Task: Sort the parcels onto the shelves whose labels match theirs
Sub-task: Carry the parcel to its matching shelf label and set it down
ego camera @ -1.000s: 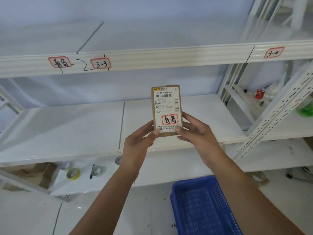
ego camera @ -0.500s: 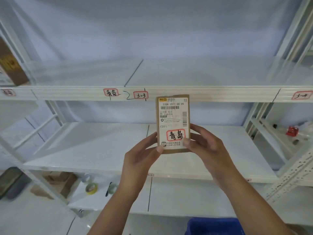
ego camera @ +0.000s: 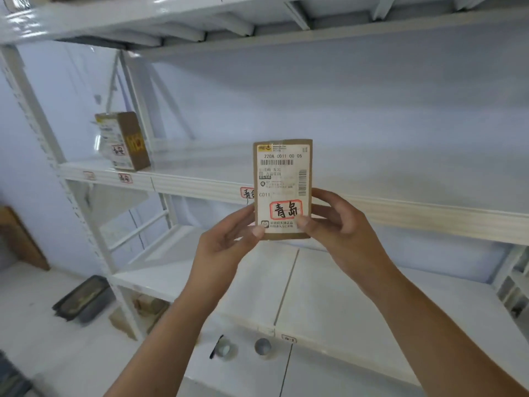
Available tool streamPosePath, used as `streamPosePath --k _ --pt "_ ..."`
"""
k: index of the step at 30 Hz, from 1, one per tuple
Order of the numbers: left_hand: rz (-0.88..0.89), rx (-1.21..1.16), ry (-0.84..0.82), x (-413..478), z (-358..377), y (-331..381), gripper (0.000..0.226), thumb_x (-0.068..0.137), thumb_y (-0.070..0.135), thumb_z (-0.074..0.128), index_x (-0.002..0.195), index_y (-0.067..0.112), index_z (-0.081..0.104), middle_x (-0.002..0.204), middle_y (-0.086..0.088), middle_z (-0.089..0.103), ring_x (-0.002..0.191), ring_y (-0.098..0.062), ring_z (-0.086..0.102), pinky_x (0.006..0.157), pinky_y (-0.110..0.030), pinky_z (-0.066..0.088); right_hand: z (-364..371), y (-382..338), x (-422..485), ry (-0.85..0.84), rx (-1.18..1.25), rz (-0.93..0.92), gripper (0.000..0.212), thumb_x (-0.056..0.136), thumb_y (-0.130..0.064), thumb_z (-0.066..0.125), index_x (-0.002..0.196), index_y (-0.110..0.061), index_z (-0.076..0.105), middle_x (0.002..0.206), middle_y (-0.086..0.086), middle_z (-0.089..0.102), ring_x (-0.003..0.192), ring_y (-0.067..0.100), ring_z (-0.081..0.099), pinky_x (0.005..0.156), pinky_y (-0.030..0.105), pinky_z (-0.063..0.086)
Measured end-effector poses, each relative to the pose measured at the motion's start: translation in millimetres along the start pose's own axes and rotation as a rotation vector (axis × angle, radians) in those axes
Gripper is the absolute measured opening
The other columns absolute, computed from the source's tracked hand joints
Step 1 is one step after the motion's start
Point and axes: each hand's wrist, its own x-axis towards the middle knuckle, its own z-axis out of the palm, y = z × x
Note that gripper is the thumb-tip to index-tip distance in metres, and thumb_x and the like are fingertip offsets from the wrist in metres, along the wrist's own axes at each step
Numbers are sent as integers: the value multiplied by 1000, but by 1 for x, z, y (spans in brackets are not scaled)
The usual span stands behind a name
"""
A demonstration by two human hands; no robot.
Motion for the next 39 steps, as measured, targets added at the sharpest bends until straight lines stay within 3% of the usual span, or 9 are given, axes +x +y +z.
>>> streamPosePath --k 4,8,21,25,28,31,34,37,39 --pt "36 84 -23 22 -19 12 46 96 19 75 142 22 69 129 6 80 124 -9 74 103 -24 54 8 -13 23 -27 -37 -46 50 95 -28 81 142 -33 64 122 -12 83 108 1 79 97 24 60" --pt "64 177 -75 45 -35 18 47 99 14 72 144 23 65 130 6 80 119 -5 75 96 -15 56 16 -23 41 -43 -99 -65 55 95 -29 82 146 -31 60 125 -12 82 107 3 80 91 18 58" --pt "95 358 -322 160 -77 8 54 103 10 66 154 24 53 141 1 73 126 -19 72 111 -40 53 64 -27 103 137 -262 -41 67 91 -32 85 151 -30 56 138 -6 77 113 9 79 97 41 66" --pt "105 391 -374 189 -83 1 57 102 11 66 155 25 51 142 3 72 119 -15 72 111 -38 53 76 -26 115 190 -290 -29 62 93 -22 83 149 -24 59 135 -3 77 102 -1 79 89 26 67" --pt "112 419 -413 208 -86 -6 60 100 14 69 155 27 50 141 2 73 118 -16 73 111 -41 54 82 -25 126 217 -306 1 61 94 -17 83 150 -21 58 138 3 76 114 15 79 95 40 67" --pt "116 457 -456 222 -86 -13 66 97 17 73 157 26 48 142 -2 73 126 -22 71 113 -45 52 84 -22 133 236 -330 43 61 91 -16 85 147 -21 61 134 4 79 114 19 80 100 47 65" --pt "119 461 -476 230 -84 -19 70 95 20 76 158 24 46 141 -3 73 128 -21 70 115 -45 51 81 -20 138 226 -348 60 59 91 -14 85 145 -24 61 127 -1 80 112 12 80 98 42 65" --pt "112 440 -488 236 -85 -23 72 94 22 78 158 24 46 138 -1 74 127 -21 71 114 -47 51 77 -19 140 192 -365 65 60 93 -13 84 146 -25 59 117 -10 79 98 -7 79 82 21 66" --pt "125 432 -492 238 -86 -26 71 94 22 78 157 24 47 137 0 75 126 -20 71 114 -47 51 76 -16 143 180 -373 66 63 92 -15 85 149 -24 58 117 -9 79 97 -7 79 76 16 63"
